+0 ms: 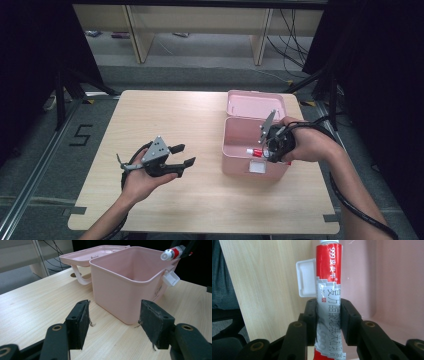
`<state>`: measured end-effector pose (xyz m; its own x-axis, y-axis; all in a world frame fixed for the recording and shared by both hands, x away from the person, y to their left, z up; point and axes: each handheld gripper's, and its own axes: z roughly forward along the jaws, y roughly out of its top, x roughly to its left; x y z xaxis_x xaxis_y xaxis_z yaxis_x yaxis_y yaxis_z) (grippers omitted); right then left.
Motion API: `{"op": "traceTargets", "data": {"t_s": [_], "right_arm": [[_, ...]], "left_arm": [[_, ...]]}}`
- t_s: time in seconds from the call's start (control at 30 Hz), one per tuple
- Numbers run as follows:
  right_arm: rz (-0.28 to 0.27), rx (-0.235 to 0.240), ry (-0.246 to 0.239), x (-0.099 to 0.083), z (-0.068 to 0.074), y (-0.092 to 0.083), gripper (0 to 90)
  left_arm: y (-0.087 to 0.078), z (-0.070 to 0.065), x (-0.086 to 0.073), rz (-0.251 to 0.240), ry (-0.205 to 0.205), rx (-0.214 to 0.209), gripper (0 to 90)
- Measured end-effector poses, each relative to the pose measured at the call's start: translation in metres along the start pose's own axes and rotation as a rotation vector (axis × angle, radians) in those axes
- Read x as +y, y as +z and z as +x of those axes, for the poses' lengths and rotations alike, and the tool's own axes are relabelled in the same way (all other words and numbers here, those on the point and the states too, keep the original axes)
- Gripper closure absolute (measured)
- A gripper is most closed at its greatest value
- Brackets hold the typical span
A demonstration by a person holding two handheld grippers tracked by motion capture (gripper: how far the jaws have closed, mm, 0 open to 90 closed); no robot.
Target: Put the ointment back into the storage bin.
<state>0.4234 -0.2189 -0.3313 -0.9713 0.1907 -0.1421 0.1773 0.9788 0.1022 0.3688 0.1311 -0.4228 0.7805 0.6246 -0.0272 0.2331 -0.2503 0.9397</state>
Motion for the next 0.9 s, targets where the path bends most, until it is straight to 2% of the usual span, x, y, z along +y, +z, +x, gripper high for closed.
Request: {"op": "traceTargets", "data": {"t_s": [0.03, 0.1, 0.17, 0.2, 0.23, 0.27, 0.3, 0.37, 0.4, 0.43, 0.47, 0.53, 0.57, 0.6, 0.63, 0.67, 0.7, 0.73, 0.9], "right_arm": [[-0.002, 0.007, 0.029, 0.000, 0.001, 0.000, 70.4], [0.009, 0.006, 0.018, 0.000, -0.002, 0.000, 70.4], [-0.007, 0.003, 0.015, 0.001, -0.004, 0.001, 70.5], [0.000, 0.004, 0.027, 0.001, -0.004, 0.001, 70.5], [0.013, 0.002, 0.017, 0.001, -0.005, 0.000, 70.5], [0.015, -0.002, 0.035, 0.001, -0.004, 0.000, 70.4], [-0.003, 0.005, 0.020, 0.002, -0.005, 0.002, 70.5], [0.008, 0.000, 0.042, 0.002, -0.006, 0.001, 70.4], [0.006, -0.004, 0.022, 0.001, -0.008, 0.003, 70.5], [0.003, 0.003, 0.023, 0.003, -0.009, 0.002, 70.5], [0.009, 0.002, 0.053, 0.003, -0.007, 0.002, 70.5], [0.009, 0.001, 0.044, 0.003, -0.009, 0.002, 70.5], [0.002, -0.006, 0.001, 0.003, -0.012, 0.003, 70.4], [-0.002, -0.001, -0.005, 0.004, -0.013, 0.004, 70.4], [-0.002, -0.001, -0.005, 0.004, -0.013, 0.004, 70.4], [0.013, 0.008, 0.035, 0.004, -0.011, 0.003, 70.4], [0.018, -0.002, 0.008, 0.004, -0.014, 0.003, 70.4], [0.018, -0.005, 0.017, 0.004, -0.013, 0.003, 70.4], [0.022, -0.007, 0.003, 0.004, -0.016, 0.007, 70.4]], "left_arm": [[0.000, 0.000, 0.000, -0.002, 0.000, -0.003, 40.5], [0.000, 0.000, 0.000, 0.001, 0.000, 0.000, 40.5], [0.000, -0.001, 0.000, 0.006, 0.001, 0.001, 40.5], [0.000, -0.001, 0.000, 0.006, 0.002, 0.001, 40.5], [0.000, -0.001, 0.000, 0.006, 0.003, 0.000, 40.5], [0.000, -0.001, 0.000, 0.005, 0.001, 0.000, 40.5], [0.000, -0.001, 0.000, 0.005, 0.002, -0.001, 40.5], [0.001, -0.001, 0.000, 0.006, 0.006, -0.002, 40.5], [0.001, -0.001, 0.000, 0.006, 0.007, -0.002, 40.5], [0.001, -0.002, 0.000, 0.006, 0.001, -0.001, 40.5], [0.001, -0.002, 0.000, 0.009, 0.003, -0.001, 40.5], [0.001, -0.002, 0.000, 0.007, 0.003, -0.003, 40.5], [0.001, -0.002, 0.000, 0.007, 0.006, -0.003, 40.5], [0.001, -0.002, 0.000, 0.005, 0.006, -0.003, 40.5], [0.001, -0.002, 0.000, 0.005, 0.006, -0.002, 40.5], [0.001, -0.002, 0.000, 0.005, 0.006, -0.002, 40.5], [0.001, -0.002, 0.000, 0.005, 0.006, -0.002, 40.5], [0.001, -0.002, 0.000, 0.005, 0.007, -0.002, 40.5], [0.001, -0.002, -0.001, 0.007, 0.001, -0.001, 40.5]]}}
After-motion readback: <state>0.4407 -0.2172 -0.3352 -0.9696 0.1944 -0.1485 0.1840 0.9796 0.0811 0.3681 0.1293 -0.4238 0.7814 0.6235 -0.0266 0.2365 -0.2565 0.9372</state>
